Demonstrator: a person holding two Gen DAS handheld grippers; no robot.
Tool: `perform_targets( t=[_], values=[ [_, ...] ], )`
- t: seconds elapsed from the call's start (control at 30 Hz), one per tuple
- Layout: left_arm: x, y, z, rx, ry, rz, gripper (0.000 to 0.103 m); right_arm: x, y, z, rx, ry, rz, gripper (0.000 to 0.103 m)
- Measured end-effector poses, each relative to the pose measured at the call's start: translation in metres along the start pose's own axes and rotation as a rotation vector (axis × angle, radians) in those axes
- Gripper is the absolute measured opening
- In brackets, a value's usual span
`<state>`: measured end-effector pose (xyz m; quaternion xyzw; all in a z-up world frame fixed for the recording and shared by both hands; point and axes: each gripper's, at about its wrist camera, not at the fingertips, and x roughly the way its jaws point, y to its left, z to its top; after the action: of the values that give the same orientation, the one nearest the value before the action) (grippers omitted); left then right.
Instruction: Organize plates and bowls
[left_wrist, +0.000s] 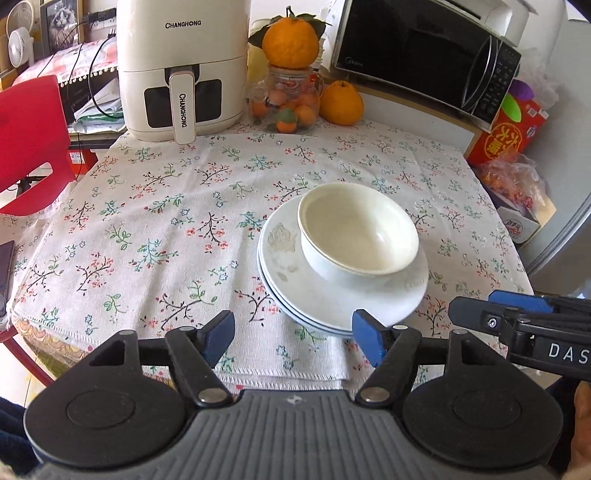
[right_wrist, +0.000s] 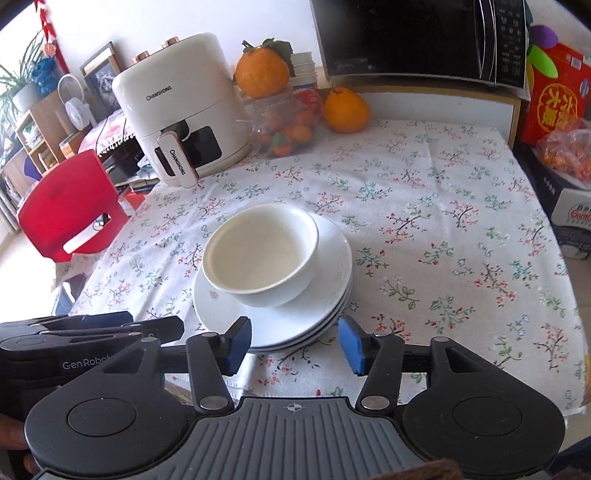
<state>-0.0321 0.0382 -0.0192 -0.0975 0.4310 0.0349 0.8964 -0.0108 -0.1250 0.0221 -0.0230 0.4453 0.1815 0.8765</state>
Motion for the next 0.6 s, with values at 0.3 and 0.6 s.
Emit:
perform_targets(
  t=[0.3,0.6],
  values=[
    [-0.026,-0.017,-0.019,0.072,-0.003,0.062,0.102,-0.033,-0.003,-0.026,-0.020,-0.011,-0.016,0.098],
    [-0.033,-0.033,-0.026,0.113,0.014,0.089,0.103,-0.047,-0.009,-0.039,0.008,-0.011,-0.044,0.102]
  ],
)
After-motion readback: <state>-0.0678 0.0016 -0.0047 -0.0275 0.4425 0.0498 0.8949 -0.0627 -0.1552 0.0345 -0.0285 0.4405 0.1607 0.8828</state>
